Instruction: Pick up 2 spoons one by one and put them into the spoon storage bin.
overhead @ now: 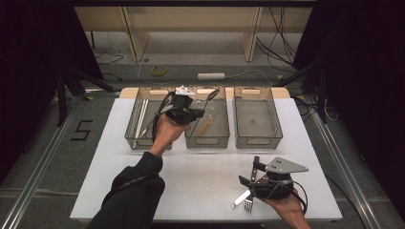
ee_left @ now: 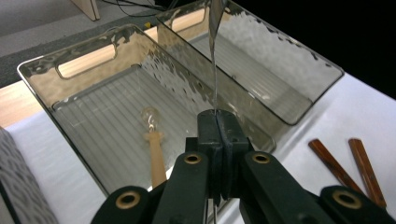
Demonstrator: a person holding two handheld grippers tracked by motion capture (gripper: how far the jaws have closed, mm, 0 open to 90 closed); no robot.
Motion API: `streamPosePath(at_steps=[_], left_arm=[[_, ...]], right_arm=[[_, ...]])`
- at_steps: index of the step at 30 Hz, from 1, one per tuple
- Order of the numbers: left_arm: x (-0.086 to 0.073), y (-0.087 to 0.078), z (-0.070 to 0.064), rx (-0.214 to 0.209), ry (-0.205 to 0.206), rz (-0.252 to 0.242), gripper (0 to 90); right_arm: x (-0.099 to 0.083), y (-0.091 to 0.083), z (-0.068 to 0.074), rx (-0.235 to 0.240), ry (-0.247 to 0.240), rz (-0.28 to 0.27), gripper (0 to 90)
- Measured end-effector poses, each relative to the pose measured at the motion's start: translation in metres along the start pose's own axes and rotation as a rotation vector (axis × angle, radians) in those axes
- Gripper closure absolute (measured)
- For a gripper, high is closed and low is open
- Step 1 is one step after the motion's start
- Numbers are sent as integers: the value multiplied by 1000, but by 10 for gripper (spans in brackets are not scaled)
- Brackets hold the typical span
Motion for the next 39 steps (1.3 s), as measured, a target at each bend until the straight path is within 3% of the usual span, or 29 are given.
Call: streamPosePath(at_steps=[9,15,27,39], left_arm=[[9,11,14,29,-37,4,890],[8,22,24,23,-92,-14,889],[5,39,30,52,-99,-9,889],[-1,50,36,73,-135,-12,878]], right_arm=[[0,0,1,3,0,1,273],[0,0,1,5,-1,-1,273],[0,0,1,7,-2,2,274],[0,1,2,10,-6,5,274]])
Point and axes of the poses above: each handheld gripper's, and its own axes: y roughly forward along the jaws, x roughly out of its top, z roughly to its left, the point moved 9 cm from there along y, roughly forward along the jaws, and after that the axes turned 13 degrees about z, right-handed, at the moved point
